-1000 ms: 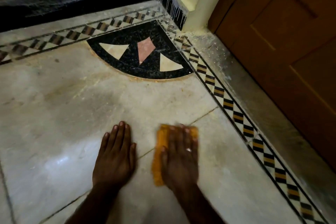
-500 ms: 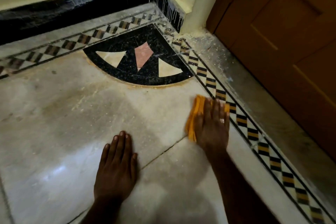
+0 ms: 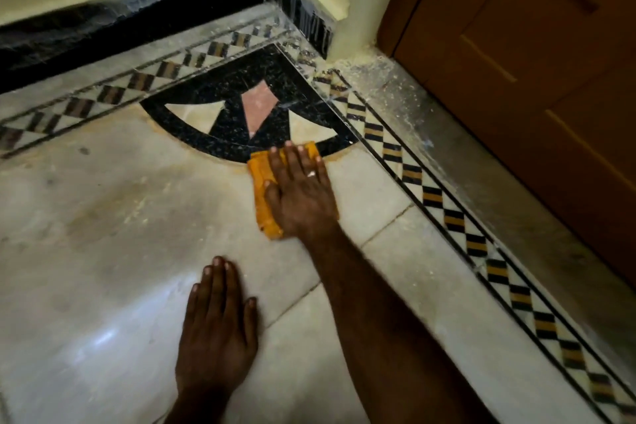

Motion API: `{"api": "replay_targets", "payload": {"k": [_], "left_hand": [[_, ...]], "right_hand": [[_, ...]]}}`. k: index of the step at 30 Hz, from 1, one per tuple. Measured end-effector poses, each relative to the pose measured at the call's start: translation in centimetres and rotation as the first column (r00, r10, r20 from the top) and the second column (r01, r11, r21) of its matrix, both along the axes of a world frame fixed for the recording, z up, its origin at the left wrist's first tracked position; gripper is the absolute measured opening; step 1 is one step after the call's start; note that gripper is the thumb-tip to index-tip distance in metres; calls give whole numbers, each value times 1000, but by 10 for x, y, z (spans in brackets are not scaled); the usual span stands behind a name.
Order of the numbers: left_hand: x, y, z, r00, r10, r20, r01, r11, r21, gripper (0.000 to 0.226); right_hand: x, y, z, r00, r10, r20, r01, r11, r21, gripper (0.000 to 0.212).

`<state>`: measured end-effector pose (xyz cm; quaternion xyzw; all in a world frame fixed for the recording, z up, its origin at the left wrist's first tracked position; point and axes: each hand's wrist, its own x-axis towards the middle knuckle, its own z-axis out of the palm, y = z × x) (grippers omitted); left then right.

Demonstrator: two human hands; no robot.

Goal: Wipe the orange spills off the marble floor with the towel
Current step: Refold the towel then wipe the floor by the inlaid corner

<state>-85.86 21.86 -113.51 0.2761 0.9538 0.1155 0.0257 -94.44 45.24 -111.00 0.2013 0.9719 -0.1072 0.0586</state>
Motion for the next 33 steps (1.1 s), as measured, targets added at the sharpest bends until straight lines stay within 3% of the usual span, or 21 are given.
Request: {"api": "replay_targets", "payload": {"k": [7,15,22,29,33], "left_hand": [[0,-1,0,998,1,57,0,1000,-22,70],[1,1,4,997,16,73,-15,1000,-13,67],[-1,3,6,997,-11,80,11,1000,0,67],[-6,-6,10,981,-76,176,72,997,33,73],[-25,-13,23,901,-124,415,83,990,117,82]], "right_hand": [[151,67,2,904,-426,35,425,905,29,69],[270,-1,-8,781,-622,-57,624,772,117,65],[244,-93,-6,931,-362,-38,364,925,113,68],[231,-169,1,995,-98,-30,99,994,42,67],[227,-188,3,998,19,-67,-15,998,58,66]]}}
